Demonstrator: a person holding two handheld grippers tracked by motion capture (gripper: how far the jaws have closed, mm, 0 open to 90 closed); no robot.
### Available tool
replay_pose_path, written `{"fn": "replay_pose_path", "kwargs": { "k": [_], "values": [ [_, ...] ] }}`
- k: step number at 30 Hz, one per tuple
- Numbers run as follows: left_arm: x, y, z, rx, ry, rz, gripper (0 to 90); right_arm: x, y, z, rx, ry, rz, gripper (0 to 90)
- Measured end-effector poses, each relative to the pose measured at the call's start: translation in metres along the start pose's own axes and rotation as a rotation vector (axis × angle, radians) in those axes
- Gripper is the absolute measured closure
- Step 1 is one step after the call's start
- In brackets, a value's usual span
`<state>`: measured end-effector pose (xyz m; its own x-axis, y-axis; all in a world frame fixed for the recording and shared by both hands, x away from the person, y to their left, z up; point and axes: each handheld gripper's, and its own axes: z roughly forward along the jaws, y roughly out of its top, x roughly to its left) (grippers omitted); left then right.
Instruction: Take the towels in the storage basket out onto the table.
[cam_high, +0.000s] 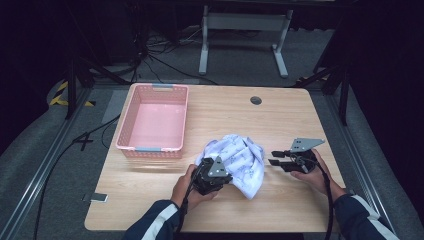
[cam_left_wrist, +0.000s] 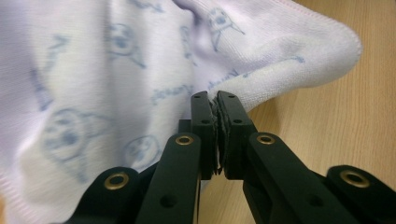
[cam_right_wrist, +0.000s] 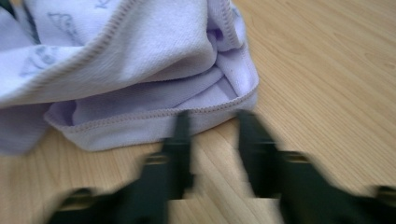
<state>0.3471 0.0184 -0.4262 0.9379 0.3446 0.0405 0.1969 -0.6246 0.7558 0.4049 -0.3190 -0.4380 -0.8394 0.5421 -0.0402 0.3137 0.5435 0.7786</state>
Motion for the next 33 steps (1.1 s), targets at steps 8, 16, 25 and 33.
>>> {"fn": "replay_pose_path", "kwargs": {
  "k": [8,16,25,33],
  "values": [
    [0.004,-0.006,-0.011,-0.008,-0.005,-0.005,86.0,0.013,0.006,0.036,0.09,0.008,0.058,22.3],
    [0.011,-0.006,-0.021,-0.033,0.002,-0.011,86.0,0.017,0.013,0.054,0.08,0.041,0.052,50.7],
    [0.02,-0.007,-0.04,-0.059,0.072,-0.019,86.1,0.012,0.017,0.026,0.033,-0.012,0.018,78.2],
    [0.04,-0.012,-0.082,-0.136,0.186,-0.087,86.3,-0.015,0.004,-0.05,-0.067,-0.171,0.07,78.8]
  ]
}}
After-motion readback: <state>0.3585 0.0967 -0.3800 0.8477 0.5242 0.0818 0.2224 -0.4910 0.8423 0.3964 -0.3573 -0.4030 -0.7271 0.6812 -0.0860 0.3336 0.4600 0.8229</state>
